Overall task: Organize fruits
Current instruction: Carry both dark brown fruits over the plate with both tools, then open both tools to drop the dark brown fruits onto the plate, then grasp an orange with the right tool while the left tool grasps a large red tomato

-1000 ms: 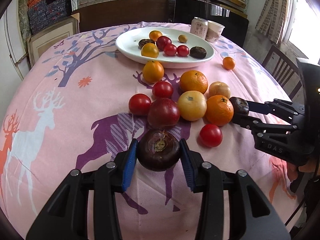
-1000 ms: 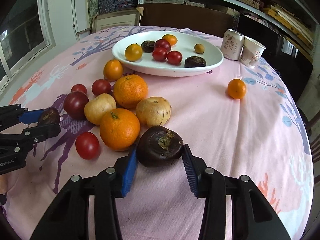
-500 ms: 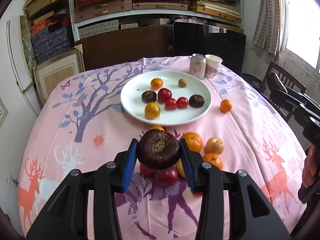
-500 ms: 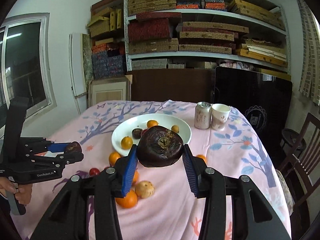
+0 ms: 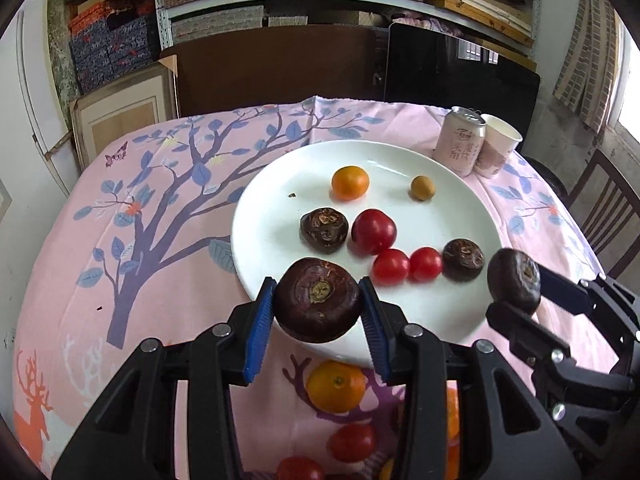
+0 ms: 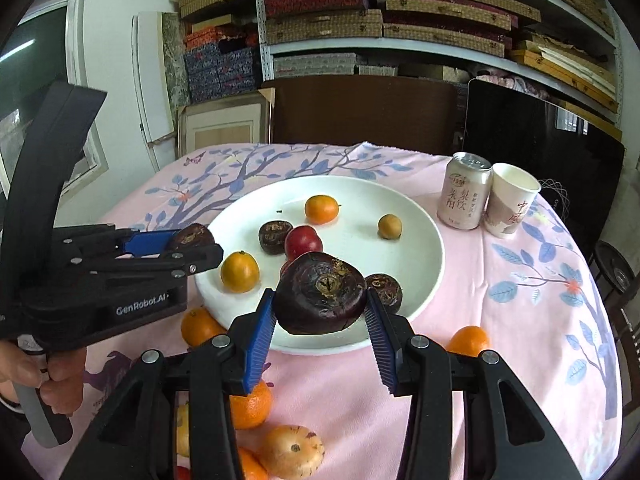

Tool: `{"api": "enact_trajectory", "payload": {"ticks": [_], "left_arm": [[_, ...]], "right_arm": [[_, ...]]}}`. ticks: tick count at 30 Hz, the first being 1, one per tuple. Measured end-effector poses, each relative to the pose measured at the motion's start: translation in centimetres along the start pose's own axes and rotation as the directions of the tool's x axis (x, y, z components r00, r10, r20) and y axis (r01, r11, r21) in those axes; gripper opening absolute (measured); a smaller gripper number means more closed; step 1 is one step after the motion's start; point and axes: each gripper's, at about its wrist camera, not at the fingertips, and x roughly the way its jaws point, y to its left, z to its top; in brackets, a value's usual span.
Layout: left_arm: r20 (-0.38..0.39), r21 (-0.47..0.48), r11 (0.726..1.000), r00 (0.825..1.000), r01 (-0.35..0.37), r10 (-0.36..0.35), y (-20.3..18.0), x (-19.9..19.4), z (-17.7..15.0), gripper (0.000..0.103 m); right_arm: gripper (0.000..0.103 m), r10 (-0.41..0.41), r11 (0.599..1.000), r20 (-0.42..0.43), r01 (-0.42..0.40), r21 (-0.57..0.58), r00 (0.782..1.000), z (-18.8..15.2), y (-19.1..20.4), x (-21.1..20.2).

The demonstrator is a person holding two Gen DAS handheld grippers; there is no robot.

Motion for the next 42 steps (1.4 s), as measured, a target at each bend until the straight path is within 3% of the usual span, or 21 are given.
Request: {"api": "enact_trajectory", "payload": {"ticks": [5,7,8,9,19,30,42], "left_arm": [[-0.041,-0.004,1.000,0.999,0.025,-0.026,0.6,3.3,1.1,0.042],[-0.028,-0.006,1.000,1.000,0.008,-0.008,0.5,3.7,1.4,0.051],[-0.021,-0.012,1.000,1.000,0.007,-0.008,0.6,3.7,1.5,0.065],[-0.011,-0.014,1.000,1.000,0.004,-0.004,0.5,3.6,1.5,0.068],[0.015,-0.028,0.999,1.000,0.014,-0.014,1.1,-1.0,-0.8,0.071],[0.028,-0.054,0.998,1.000,0.015,-0.013,2.4,-6.4,-7.5,0.076],[0.035,-0.118,0.992,0.999,0.041,-0.037,4.1,-6.5,-12.4,0.077]], "right_arm": [[0.047,-0.001,1.000,-0.064,0.000,-0.016,0.998,-0.3,0.0,3.0],[0.051,-0.004,1.000,-0.088,0.003,-0.016,0.996,-0.5,0.1,3.9],[0.056,-0.004,1.000,-0.093,0.002,-0.019,0.996,-0.5,0.1,4.2],[0.056,-0.013,1.000,-0.089,0.011,-0.020,0.996,-0.6,0.2,4.2],[0.057,0.021,0.997,-0.073,-0.016,0.078,0.997,-1.9,-1.4,0.1],[0.062,-0.020,0.993,-0.055,0.026,0.116,0.998,-6.4,-2.3,-6.3],[0.062,0.027,0.997,-0.141,-0.016,0.077,0.990,-10.5,2.0,-7.1]]}}
